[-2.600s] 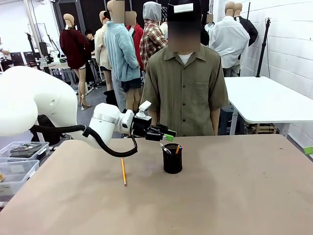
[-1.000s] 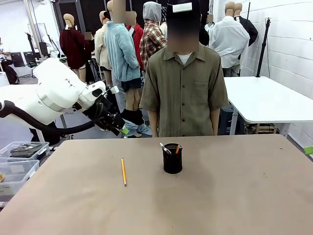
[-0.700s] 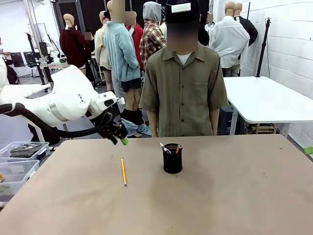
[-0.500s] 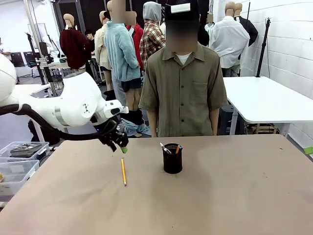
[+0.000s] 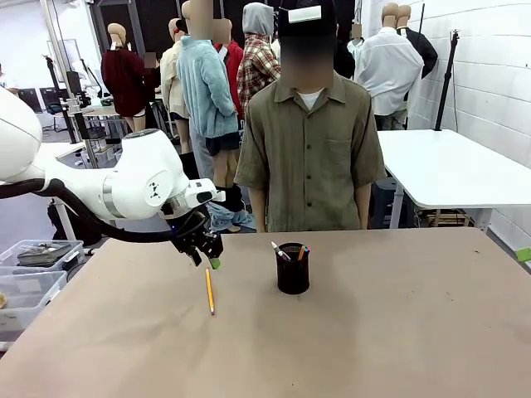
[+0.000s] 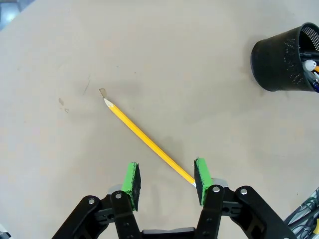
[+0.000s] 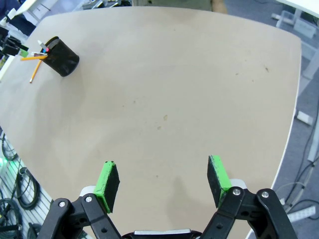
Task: Place the pens into the pen holder.
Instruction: Pick up a writing instrument from the table and place it into the Pen holder.
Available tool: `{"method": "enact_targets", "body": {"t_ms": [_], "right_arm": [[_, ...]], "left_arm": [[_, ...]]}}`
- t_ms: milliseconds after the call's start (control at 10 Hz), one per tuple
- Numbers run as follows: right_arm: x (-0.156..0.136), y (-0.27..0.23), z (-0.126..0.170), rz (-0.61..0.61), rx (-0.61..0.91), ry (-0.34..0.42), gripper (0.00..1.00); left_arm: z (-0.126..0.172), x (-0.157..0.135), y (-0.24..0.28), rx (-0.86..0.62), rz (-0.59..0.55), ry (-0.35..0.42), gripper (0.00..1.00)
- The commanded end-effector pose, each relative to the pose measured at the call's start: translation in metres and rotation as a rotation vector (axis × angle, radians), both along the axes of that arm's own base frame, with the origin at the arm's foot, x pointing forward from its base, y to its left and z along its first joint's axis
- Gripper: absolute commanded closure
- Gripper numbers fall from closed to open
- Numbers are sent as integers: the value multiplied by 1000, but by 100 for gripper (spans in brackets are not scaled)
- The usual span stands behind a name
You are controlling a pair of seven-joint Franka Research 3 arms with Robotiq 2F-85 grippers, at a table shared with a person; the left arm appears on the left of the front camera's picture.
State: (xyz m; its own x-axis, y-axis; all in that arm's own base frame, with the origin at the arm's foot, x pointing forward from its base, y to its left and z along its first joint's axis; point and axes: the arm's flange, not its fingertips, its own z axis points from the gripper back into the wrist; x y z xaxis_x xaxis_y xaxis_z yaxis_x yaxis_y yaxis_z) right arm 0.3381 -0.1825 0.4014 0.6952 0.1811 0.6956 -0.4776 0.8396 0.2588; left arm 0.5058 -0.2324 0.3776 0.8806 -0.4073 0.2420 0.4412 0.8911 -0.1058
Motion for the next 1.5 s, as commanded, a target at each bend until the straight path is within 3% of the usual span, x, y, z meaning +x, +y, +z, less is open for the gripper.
{"method": "enact_targets", "body": {"t_ms": [0,300,500,900,1200,1300,1400], "right_arm": [[-1,0,-1,11,-21,5,11],[-1,0,-1,11,-21,5,11],[-1,0,-1,11,-21,5,11],[-1,0,-1,11,-21,5,11],[-1,0,-1,11,-21,5,11],[-1,0,-1,11,-21,5,11],[-1,0,-1,11,-21,5,11]], "left_arm": [[-17,1,-13,127,85,58,42],[-29,3,-29,141,251,127,42],[-38,8,-36,105,298,120,42],[-60,18,-39,169,380,112,42],[-68,17,-34,162,409,141,42],[-68,16,-34,173,403,130,48],[-68,16,-34,172,396,123,68]]}}
